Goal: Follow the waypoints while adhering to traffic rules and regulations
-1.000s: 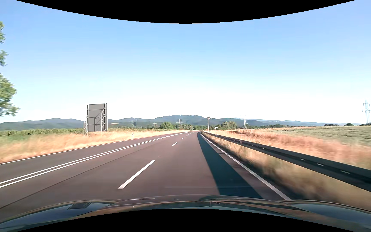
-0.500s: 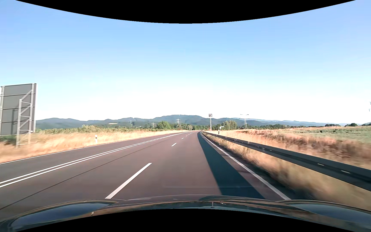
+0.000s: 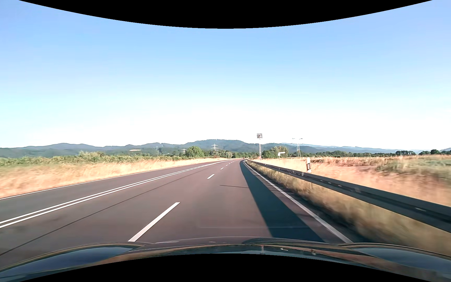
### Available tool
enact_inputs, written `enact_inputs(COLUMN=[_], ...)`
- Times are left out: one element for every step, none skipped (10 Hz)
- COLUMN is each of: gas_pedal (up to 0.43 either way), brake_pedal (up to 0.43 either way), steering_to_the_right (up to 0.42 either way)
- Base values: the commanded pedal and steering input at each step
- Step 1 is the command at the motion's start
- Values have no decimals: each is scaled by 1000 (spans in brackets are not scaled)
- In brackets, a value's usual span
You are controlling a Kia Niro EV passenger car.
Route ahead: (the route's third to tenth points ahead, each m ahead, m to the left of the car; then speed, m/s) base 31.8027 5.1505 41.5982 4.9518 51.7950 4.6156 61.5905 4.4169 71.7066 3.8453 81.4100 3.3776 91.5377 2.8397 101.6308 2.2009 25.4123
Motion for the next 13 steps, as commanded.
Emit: enact_inputs(gas_pedal=[228, 228, 228, 228, 228, 228, 228, 228, 228, 228, 228, 228, 228], brake_pedal=[0, 0, 0, 0, 0, 0, 0, 0, 0, 0, 0, 0, 0], steering_to_the_right=[3, 3, 3, 3, 3, 3, 3, 3, 3, 3, 3, 3, 3])
